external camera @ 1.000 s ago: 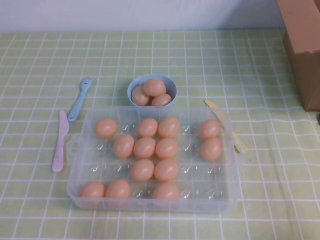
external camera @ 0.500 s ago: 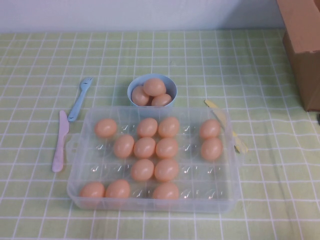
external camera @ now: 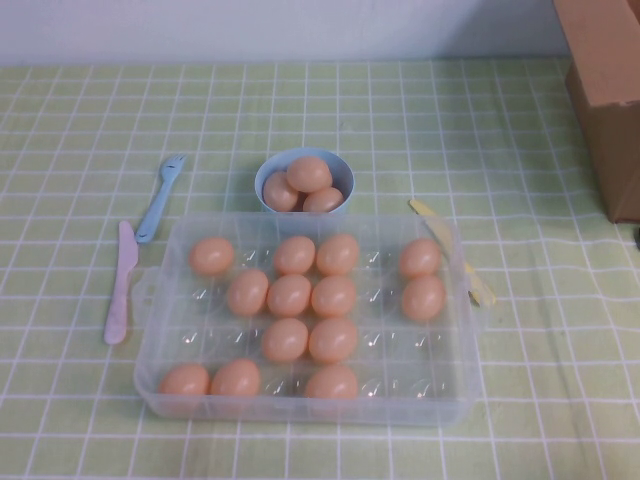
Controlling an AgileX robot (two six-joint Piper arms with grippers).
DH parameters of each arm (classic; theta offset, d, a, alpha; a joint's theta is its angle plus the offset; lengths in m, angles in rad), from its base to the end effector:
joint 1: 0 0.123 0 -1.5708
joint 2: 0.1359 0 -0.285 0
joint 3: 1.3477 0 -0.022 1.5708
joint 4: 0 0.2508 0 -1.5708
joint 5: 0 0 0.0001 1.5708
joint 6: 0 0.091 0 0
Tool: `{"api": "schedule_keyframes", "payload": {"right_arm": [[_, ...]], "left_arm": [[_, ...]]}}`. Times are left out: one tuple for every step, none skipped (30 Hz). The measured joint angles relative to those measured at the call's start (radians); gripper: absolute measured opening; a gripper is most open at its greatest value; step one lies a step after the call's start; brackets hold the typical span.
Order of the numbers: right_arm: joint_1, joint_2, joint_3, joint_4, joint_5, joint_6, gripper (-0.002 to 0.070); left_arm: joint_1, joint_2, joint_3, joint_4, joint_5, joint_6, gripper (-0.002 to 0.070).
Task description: Take an egg out of the egg box
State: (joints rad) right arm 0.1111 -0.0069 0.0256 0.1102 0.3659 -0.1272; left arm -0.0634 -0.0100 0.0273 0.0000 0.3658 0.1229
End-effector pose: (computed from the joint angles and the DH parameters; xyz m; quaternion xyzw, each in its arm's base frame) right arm 0.0523 0.0094 0.1722 -0.0660 0.8007 0.0416 0.5940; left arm 0.0528 -0.0034 0.1716 0.0747 0.8001 0.0177 0.5949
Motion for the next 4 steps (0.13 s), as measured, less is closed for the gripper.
{"api": "schedule_keyframes", "payload": {"right_arm": [[0.0,0.0,0.0,0.0,0.0,0.0,-0.0017],[0.0,0.0,0.0,0.0,0.0,0.0,-0.0017],[0.0,0.0,0.0,0.0,0.0,0.0,-0.0017],[0.0,0.0,0.0,0.0,0.0,0.0,-0.0017]], "left_arm": [[0.0,0.0,0.0,0.0,0.0,0.0,-0.0005],[0.0,0.0,0.0,0.0,0.0,0.0,-0.0005],[0.0,0.0,0.0,0.0,0.0,0.0,-0.0005],[0.0,0.0,0.0,0.0,0.0,0.0,-0.0005]]}}
